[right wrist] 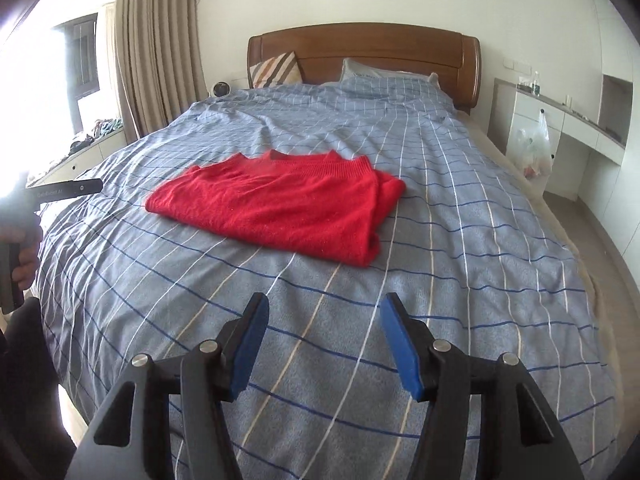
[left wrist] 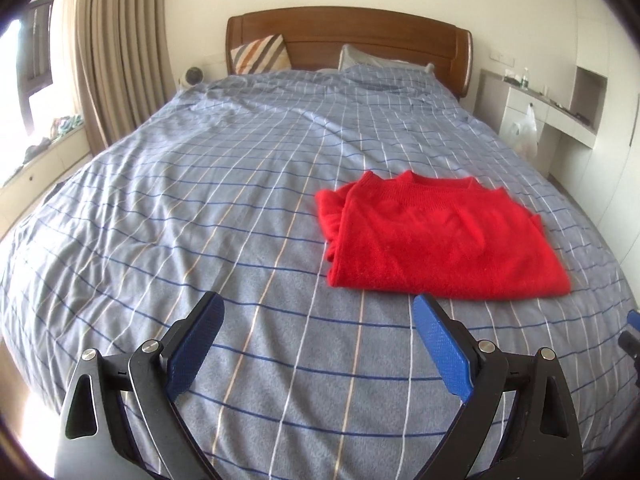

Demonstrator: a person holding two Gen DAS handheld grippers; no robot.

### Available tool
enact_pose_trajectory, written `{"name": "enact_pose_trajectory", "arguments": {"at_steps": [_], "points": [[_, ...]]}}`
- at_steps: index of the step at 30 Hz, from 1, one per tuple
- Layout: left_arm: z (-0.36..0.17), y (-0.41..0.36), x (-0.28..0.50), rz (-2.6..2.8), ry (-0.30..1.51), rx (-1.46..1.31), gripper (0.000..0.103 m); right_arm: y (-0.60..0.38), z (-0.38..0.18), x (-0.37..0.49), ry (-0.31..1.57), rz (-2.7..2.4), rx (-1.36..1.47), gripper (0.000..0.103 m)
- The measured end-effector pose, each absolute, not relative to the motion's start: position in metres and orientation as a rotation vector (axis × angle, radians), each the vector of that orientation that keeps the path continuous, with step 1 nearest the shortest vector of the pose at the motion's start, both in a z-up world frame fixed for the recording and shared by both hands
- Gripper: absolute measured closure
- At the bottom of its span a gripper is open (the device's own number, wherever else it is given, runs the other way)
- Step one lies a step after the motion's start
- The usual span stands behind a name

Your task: Fold small clothes

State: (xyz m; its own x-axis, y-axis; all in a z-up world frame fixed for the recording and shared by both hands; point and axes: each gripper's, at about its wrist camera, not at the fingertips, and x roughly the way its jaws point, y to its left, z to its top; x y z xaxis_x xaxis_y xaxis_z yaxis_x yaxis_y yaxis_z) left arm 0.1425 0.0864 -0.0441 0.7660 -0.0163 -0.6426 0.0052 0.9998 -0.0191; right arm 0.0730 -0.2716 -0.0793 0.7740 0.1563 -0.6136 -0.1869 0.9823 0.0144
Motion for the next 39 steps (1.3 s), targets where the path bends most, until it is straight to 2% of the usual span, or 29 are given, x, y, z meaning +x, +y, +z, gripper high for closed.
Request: {"name": "enact_pose_trajectory", "arguments": {"at_steps": [9, 15, 19, 22, 33, 39], "points": [[-0.056, 0.088, 0.130, 0.016, 0.702, -0.001, 0.005, -0.253, -0.098, 0.072, 0.675, 0.179, -0.059, 0.044], [-0.098, 0.091, 0.150, -0.003, 0.723, 0.016, 0.004, -0.266, -0.142, 0.095, 0.707, 0.059, -0.048, 0.044], [-0.134, 0.094, 0.184, -0.002, 0.797, 0.029, 0.003, -0.293, -0.173, 0.107, 0.748, -0.006, 0.042, 0.033], [-0.166, 0.099, 0.201, -0.020, 0.869, 0.020, 0.000, -0.298, -0.177, 0.106, 0.724, -0.001, 0.070, 0.031], [-0.163, 0.080, 0.166, 0.119, 0.729, 0.149, 0.000, -0.293, -0.180, 0.104, 0.711, -0.013, 0.042, 0.031], [-0.155, 0.090, 0.198, 0.011, 0.834, 0.104, 0.000, -0.292, -0.180, 0.104, 0.709, -0.015, 0.039, 0.031]]}}
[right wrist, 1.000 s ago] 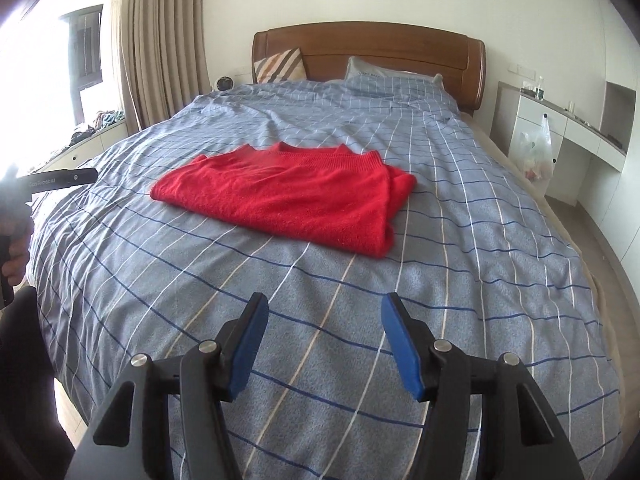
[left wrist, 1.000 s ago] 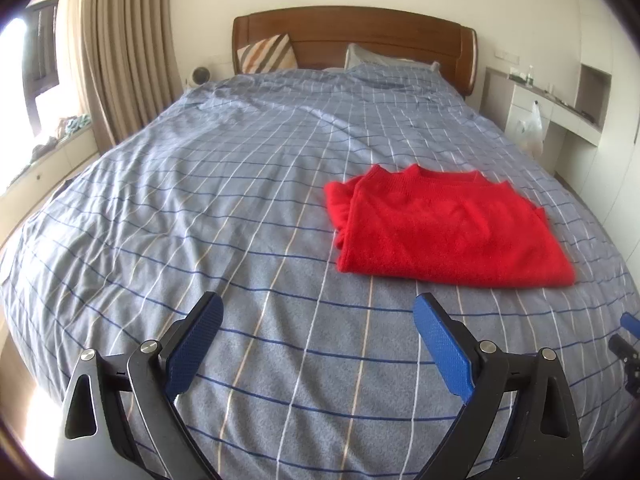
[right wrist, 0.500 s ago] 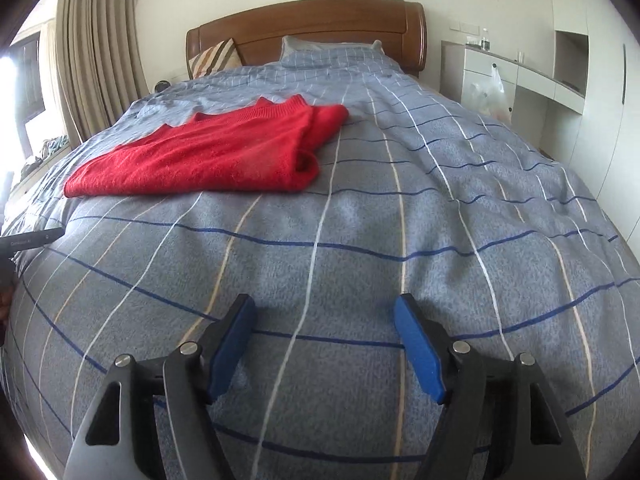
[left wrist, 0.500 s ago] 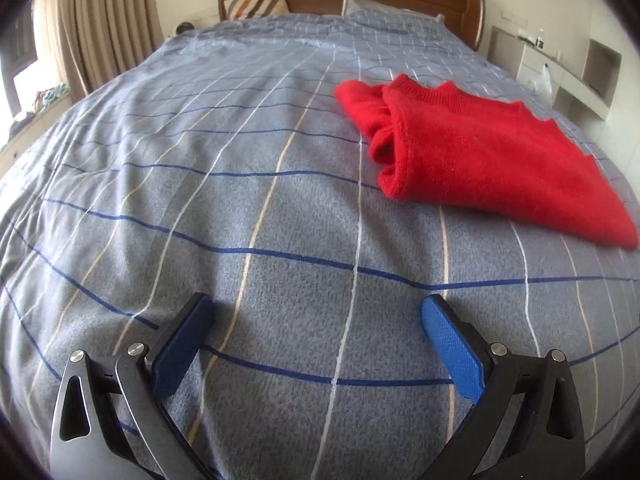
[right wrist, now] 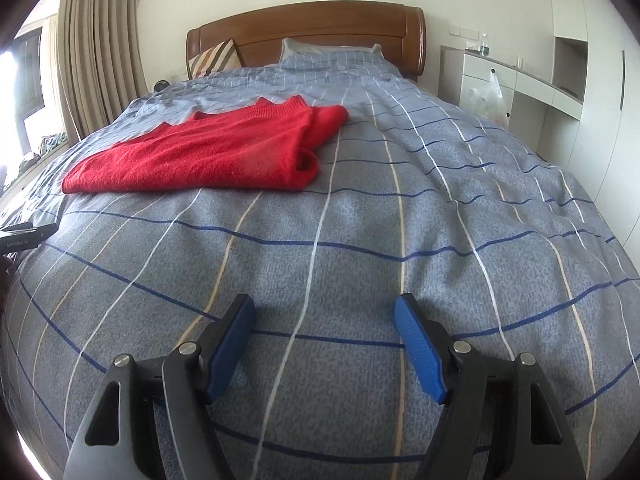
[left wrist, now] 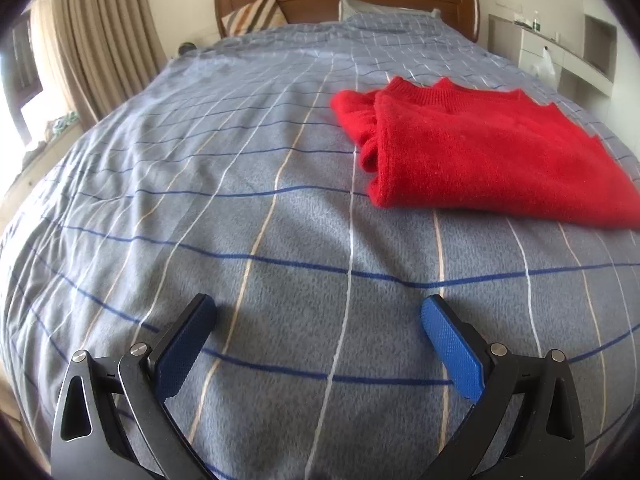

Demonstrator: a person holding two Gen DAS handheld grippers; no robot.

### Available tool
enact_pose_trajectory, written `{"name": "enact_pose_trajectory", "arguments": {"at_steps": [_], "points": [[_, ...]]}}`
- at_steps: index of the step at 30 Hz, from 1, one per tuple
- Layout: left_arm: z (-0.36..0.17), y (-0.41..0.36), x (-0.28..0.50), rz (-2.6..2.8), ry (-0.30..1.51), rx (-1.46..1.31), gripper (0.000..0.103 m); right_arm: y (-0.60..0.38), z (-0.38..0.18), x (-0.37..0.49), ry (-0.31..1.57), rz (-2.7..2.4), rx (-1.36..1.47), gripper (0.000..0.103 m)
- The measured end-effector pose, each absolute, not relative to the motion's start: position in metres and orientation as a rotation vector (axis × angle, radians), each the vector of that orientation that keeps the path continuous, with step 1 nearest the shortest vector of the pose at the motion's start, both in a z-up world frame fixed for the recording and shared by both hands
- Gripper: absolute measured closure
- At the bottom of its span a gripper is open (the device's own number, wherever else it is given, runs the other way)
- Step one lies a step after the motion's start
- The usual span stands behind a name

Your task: Fold small clothes

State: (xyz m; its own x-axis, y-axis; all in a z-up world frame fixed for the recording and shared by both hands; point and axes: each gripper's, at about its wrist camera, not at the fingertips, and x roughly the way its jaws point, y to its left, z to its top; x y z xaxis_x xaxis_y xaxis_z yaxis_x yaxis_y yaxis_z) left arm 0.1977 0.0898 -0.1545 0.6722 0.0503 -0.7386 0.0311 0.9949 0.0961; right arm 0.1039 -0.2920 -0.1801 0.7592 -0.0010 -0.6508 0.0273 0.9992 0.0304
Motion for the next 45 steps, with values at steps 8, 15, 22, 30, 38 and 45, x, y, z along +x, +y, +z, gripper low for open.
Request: {"name": "enact_pose_trajectory", "arguments": {"at_steps": [8, 15, 22, 30, 38, 45], "points": [[-0.165, 0.114, 0.224, -0.051, 0.864, -0.027, 0.000, -0.289, -0.181, 0.105, 0.715, -0.027, 0.023, 0.030], [-0.165, 0.113, 0.222, -0.047, 0.865, -0.018, 0.000, -0.289, -0.181, 0.105, 0.715, -0.028, 0.022, 0.030], [-0.165, 0.113, 0.222, -0.047, 0.865, -0.018, 0.000, -0.289, -0.181, 0.105, 0.716, -0.029, 0.022, 0.030], [-0.165, 0.113, 0.222, -0.046, 0.865, -0.018, 0.000, -0.289, -0.181, 0.105, 0.714, -0.029, 0.021, 0.030], [-0.165, 0.113, 0.222, -0.046, 0.865, -0.018, 0.000, -0.290, -0.181, 0.105, 0.715, -0.033, 0.019, 0.030], [-0.165, 0.113, 0.222, -0.046, 0.865, -0.018, 0.000, -0.290, -0.181, 0.105, 0.716, -0.036, 0.017, 0.030]]}}
